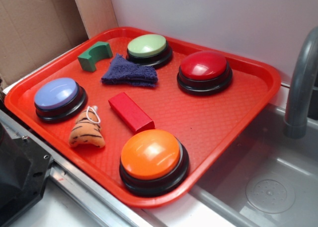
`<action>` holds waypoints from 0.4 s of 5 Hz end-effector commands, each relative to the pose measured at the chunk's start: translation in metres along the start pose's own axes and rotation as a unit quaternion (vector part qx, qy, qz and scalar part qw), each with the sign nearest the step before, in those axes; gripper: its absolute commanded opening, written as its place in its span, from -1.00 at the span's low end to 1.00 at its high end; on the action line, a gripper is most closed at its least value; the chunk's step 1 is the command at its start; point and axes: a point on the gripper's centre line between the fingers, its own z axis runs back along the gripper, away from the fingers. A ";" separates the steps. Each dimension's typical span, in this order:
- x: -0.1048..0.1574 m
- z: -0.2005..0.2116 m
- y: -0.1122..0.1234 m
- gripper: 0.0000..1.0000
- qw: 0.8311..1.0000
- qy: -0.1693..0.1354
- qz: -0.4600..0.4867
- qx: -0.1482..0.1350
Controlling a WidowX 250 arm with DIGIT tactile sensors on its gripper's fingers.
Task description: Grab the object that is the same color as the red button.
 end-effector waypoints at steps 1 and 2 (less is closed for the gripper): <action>0.000 0.000 0.000 1.00 1.000 0.000 0.000 0.000; 0.007 -0.009 0.003 1.00 0.997 0.001 0.073 -0.028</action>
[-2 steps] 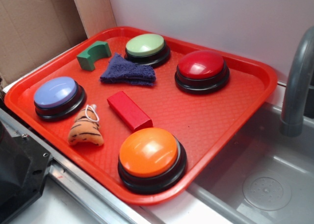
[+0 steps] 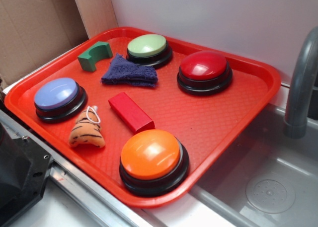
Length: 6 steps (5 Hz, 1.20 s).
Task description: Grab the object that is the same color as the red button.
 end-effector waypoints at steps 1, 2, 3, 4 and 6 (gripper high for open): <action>0.020 -0.025 0.003 1.00 0.979 -0.020 0.196 -0.052; 0.032 -0.057 0.003 1.00 0.945 -0.023 0.320 -0.064; 0.042 -0.088 -0.001 1.00 0.896 -0.035 0.436 -0.074; 0.053 -0.116 -0.002 1.00 0.846 -0.049 0.527 -0.067; 0.067 -0.170 -0.012 1.00 0.831 -0.055 0.552 -0.029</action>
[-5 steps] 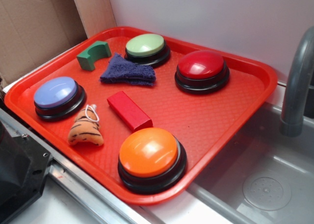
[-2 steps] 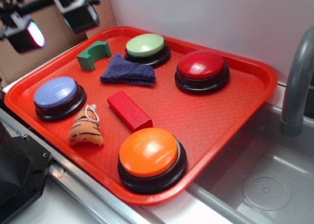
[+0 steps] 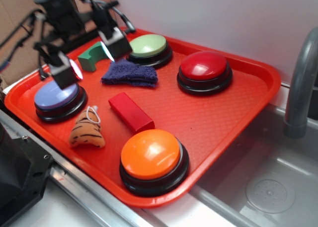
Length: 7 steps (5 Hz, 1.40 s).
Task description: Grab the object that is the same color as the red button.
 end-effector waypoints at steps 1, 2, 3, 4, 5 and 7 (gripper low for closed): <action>-0.004 -0.034 -0.007 1.00 1.000 -0.017 -0.008 -0.006; -0.002 -0.051 -0.008 1.00 1.000 -0.016 -0.009 0.002; -0.001 -0.064 -0.011 1.00 1.000 -0.017 -0.012 0.008; 0.001 -0.071 -0.013 1.00 1.000 -0.015 -0.009 0.012; 0.000 -0.075 -0.012 1.00 1.000 -0.010 -0.014 0.005; 0.013 -0.049 -0.024 -1.00 0.995 0.004 -0.102 0.008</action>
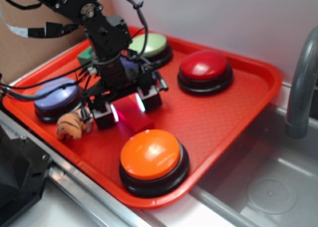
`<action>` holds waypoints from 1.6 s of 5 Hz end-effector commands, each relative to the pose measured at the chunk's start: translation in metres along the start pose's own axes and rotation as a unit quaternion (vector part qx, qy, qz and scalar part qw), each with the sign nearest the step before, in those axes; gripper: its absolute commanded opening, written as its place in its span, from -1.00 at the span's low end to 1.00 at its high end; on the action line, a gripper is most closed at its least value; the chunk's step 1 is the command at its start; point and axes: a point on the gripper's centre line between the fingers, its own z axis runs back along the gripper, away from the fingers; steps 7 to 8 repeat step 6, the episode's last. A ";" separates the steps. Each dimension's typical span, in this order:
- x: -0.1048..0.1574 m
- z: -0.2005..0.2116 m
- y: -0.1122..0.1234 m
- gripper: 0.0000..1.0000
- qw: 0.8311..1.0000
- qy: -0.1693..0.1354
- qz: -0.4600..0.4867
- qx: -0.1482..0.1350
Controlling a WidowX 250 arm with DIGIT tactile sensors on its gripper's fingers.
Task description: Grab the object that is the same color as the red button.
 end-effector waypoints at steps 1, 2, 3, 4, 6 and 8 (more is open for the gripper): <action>0.036 0.047 -0.019 -1.00 0.991 0.038 -0.129 0.004; 0.041 0.099 -0.027 -1.00 0.966 -0.015 -0.257 -0.002; 0.041 0.136 -0.025 -1.00 0.928 -0.012 -0.373 -0.010; 0.050 0.159 -0.020 -1.00 0.916 0.002 -0.401 -0.013; 0.069 0.169 -0.007 -1.00 0.919 0.009 -0.392 -0.045; 0.069 0.169 -0.007 -1.00 0.919 0.009 -0.392 -0.045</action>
